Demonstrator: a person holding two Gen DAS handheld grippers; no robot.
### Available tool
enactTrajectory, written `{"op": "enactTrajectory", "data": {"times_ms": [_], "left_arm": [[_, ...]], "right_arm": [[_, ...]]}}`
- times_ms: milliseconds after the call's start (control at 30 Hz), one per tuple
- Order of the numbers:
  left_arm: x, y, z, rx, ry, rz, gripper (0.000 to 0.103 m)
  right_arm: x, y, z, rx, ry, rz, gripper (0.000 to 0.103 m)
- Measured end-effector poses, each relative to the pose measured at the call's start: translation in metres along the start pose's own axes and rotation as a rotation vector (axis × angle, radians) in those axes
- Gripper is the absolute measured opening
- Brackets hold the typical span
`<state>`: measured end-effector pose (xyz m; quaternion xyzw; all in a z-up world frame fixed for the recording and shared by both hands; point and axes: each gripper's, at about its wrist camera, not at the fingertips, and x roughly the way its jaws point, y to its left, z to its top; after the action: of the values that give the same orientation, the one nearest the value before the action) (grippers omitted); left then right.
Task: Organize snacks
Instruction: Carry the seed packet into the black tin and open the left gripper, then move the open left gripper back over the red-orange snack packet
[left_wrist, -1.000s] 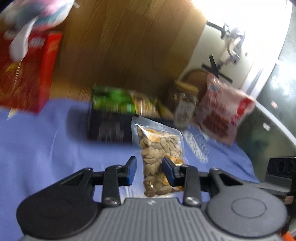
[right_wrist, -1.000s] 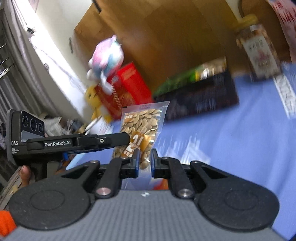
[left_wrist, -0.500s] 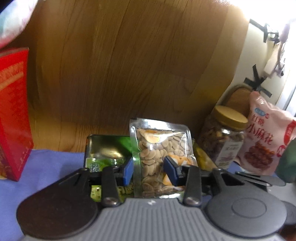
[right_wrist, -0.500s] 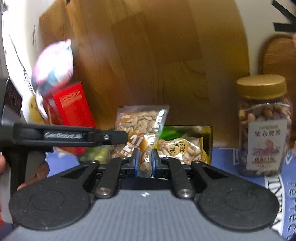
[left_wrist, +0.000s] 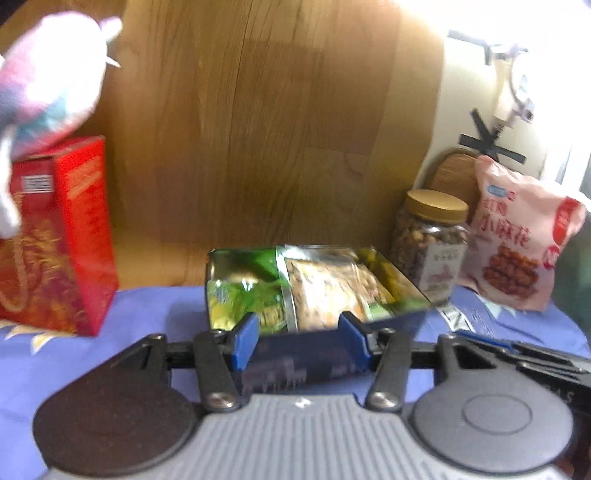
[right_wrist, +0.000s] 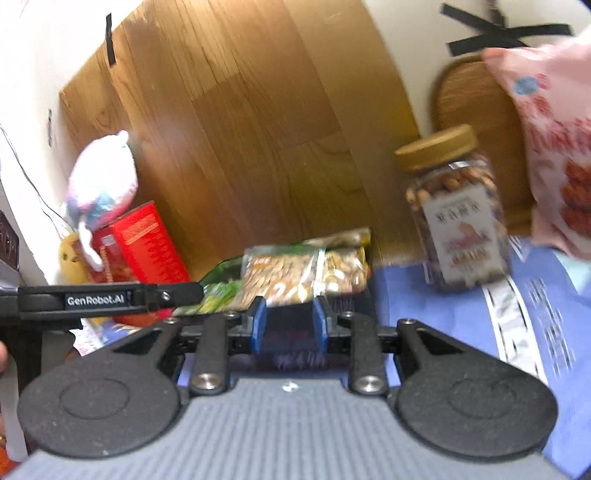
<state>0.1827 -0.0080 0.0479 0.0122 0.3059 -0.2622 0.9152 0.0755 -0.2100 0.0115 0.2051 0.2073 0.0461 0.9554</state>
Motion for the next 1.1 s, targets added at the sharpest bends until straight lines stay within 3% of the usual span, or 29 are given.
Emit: {"op": "enactTrajectory", "data": {"times_ms": [200,533,733,867,1100], "left_arm": [[-0.048,-0.029,-0.05,0.035,0.018,0.043,0.054],[-0.084,-0.058,-0.114,0.013,0.068,0.089,0.055],[-0.093,-0.065,-0.128,0.006,0.073,0.114,0.06],[-0.098,-0.067,-0.132,0.009,0.056,0.139,0.08],[-0.102,-0.069,-0.132,0.016,0.044,0.152,0.084]], "right_arm": [[-0.04,0.014,-0.045,0.058,0.04,-0.001,0.036],[-0.092,0.031,-0.09,0.128,0.077,0.024,0.037],[-0.107,0.039,-0.099,0.118,0.071,0.021,0.042],[-0.11,0.039,-0.102,0.132,0.074,0.023,0.042],[-0.114,0.041,-0.104,0.132,0.076,0.023,0.049]]}}
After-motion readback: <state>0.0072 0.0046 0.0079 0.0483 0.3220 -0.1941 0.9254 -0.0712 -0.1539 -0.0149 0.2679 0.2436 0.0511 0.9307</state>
